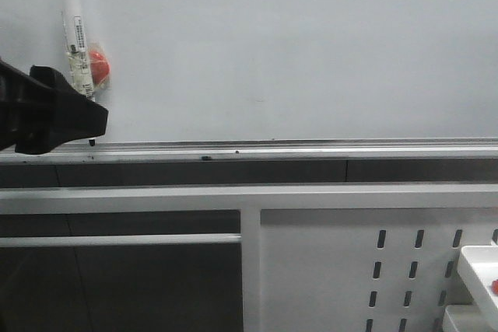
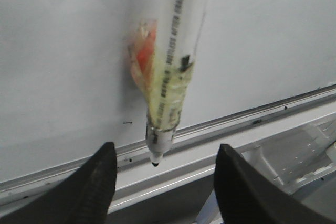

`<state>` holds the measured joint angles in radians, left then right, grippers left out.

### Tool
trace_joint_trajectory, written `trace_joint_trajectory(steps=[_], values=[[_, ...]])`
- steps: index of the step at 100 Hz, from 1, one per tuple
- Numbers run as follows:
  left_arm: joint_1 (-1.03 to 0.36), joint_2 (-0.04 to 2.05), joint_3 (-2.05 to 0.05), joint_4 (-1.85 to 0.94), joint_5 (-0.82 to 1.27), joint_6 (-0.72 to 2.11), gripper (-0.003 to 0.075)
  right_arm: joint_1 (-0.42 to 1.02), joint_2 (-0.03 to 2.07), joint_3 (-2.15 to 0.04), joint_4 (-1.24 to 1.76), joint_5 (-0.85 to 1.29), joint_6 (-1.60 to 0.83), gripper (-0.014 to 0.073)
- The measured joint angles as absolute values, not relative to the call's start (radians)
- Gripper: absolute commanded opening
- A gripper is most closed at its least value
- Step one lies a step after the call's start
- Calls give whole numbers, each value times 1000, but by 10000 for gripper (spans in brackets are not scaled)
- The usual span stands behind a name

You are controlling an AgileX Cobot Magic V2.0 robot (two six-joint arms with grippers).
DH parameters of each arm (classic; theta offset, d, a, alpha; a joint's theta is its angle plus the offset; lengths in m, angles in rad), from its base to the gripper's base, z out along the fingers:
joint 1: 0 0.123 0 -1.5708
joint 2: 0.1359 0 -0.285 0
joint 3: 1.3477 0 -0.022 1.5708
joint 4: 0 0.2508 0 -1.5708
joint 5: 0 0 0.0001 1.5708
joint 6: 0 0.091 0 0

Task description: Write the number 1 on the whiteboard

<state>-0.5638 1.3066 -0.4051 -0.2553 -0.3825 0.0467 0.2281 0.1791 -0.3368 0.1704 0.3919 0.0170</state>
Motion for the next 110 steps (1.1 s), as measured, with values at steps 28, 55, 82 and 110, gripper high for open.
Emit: trace_joint_trajectory(steps=[28, 55, 82, 110], values=[[-564, 1323, -450, -255, -428, 47, 386, 228, 179, -337, 170, 392, 17, 345], [-566, 1384, -469, -255, -435, 47, 260, 228, 179, -337, 170, 392, 20, 345], [-566, 1388, -472, -257, -456, 47, -20, 228, 179, -337, 170, 395, 20, 345], [-615, 1302, -472, -72, -332, 45, -20, 228, 181, -344, 229, 466, -29, 335]])
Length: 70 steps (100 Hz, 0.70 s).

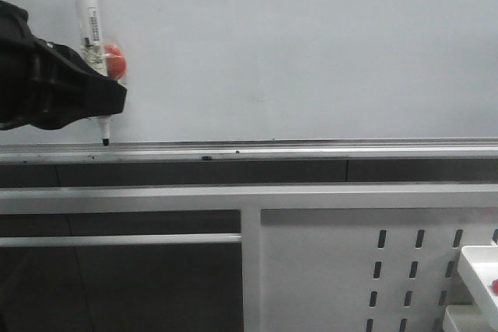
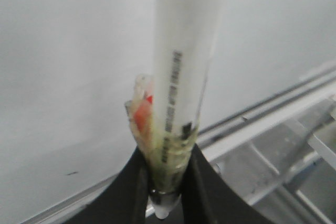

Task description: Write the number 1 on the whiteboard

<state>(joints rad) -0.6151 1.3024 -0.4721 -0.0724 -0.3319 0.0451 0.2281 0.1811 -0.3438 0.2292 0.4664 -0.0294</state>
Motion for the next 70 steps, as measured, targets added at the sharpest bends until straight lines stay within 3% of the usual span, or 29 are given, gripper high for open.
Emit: trace_joint_trajectory(steps=[28, 49, 70], values=[[-854, 1090, -494, 339, -37, 45, -20, 232, 365, -540, 649, 757, -740, 317], [-1042, 1052, -605, 505, 255, 45, -20, 287, 631, -736, 687, 843, -918, 317], [-1103, 1052, -667, 569, 345, 45, -20, 503, 806, -849, 641, 832, -941, 317]])
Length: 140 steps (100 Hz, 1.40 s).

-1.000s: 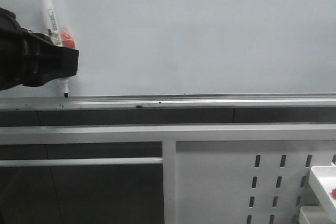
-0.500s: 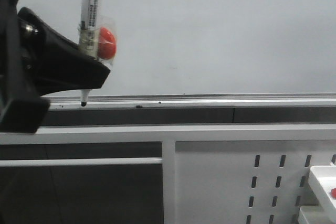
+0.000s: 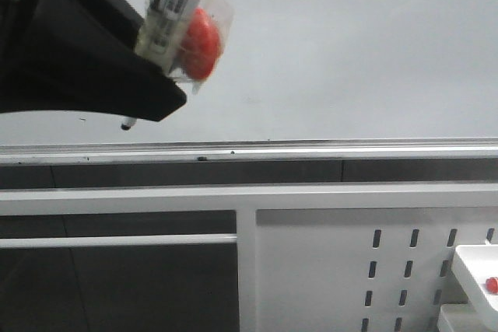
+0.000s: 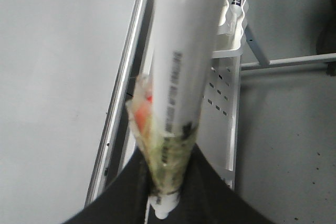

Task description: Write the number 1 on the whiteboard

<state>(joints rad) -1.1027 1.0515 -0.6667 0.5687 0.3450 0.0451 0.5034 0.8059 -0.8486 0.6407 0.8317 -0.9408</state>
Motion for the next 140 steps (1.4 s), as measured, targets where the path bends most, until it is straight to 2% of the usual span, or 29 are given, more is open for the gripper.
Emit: trace_joint_trajectory(steps=[14, 31, 62, 140], values=[[-1104, 1052, -671, 575, 362, 45, -20, 700, 886, -857, 557, 721, -947, 342], [-1104, 1052, -671, 583, 375, 45, -20, 812, 970, -857, 546, 547, -948, 383], [-1104, 1052, -671, 598, 393, 43, -20, 819, 1098, -857, 565, 480, -948, 381], [-1104, 1052, -671, 609, 384, 43, -20, 830, 1116, -931, 675, 583, -950, 379]])
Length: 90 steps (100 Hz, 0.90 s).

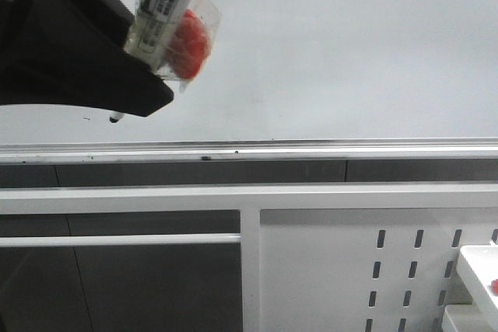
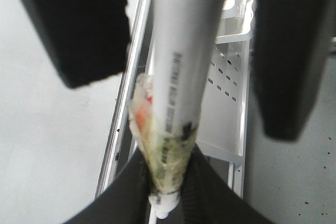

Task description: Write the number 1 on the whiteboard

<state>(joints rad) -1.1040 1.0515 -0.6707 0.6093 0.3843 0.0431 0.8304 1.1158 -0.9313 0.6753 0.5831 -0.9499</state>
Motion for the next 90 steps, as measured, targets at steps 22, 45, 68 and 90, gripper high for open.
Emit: trace_joint_trajectory(steps=[22, 45, 68, 90], values=[[-1104, 1052, -671, 611, 384, 43, -20, 830, 1135, -931, 673, 590, -950, 377], [-1104, 1052, -671, 611, 384, 43, -20, 830, 1138, -931, 672, 590, -951, 179], [-1104, 1052, -671, 583, 402, 17, -20, 830, 1138, -931, 644, 576, -959, -11], [-1104, 1052, -671, 555, 408, -13, -18, 830, 1138, -931, 607, 563, -970, -68]])
